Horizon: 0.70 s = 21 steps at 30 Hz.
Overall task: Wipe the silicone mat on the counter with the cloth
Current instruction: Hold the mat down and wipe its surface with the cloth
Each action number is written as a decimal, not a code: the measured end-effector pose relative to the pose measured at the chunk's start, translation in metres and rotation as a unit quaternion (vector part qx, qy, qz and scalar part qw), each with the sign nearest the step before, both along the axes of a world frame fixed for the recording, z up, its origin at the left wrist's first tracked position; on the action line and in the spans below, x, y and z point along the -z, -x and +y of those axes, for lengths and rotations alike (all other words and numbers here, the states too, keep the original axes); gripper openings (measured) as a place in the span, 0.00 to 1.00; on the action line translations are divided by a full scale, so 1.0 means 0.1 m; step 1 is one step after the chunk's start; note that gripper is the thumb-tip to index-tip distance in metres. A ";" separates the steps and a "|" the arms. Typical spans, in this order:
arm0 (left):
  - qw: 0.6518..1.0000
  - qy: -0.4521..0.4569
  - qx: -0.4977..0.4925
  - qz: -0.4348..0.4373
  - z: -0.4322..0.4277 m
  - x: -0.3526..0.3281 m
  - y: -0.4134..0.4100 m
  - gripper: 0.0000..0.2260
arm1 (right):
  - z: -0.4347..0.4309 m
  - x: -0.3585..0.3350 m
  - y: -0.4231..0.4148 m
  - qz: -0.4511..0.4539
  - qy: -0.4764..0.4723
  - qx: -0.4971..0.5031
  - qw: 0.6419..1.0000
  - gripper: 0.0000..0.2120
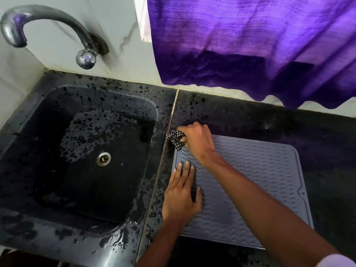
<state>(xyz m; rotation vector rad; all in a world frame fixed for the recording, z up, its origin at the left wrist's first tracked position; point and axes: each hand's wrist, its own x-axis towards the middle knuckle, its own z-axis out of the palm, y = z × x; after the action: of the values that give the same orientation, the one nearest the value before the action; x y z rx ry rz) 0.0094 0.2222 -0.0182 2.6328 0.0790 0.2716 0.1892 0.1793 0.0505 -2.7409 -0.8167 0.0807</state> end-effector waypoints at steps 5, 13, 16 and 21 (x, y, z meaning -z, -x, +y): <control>1.000 0.002 0.003 0.001 0.00 0.01 0.00 0.29 | -0.02 -0.06 -0.14 -0.025 -0.022 0.055 0.998 0.21; 1.000 0.000 0.010 0.011 0.01 0.01 0.00 0.29 | -1.09 -0.26 -0.06 0.056 -0.239 0.092 0.965 0.18; 1.000 -0.004 0.011 0.005 0.02 0.03 0.00 0.29 | -1.76 -0.29 0.04 0.026 -0.196 0.127 0.972 0.17; 1.000 -0.002 0.013 -0.003 0.03 0.05 0.00 0.29 | -2.68 -0.27 0.14 0.003 -0.134 0.171 0.976 0.17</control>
<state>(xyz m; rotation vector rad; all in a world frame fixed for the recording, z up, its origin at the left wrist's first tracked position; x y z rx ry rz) 0.0094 0.2250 -0.0230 2.6358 0.0428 0.2718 0.1753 -0.0888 0.0771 -2.5754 -0.3152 -0.0845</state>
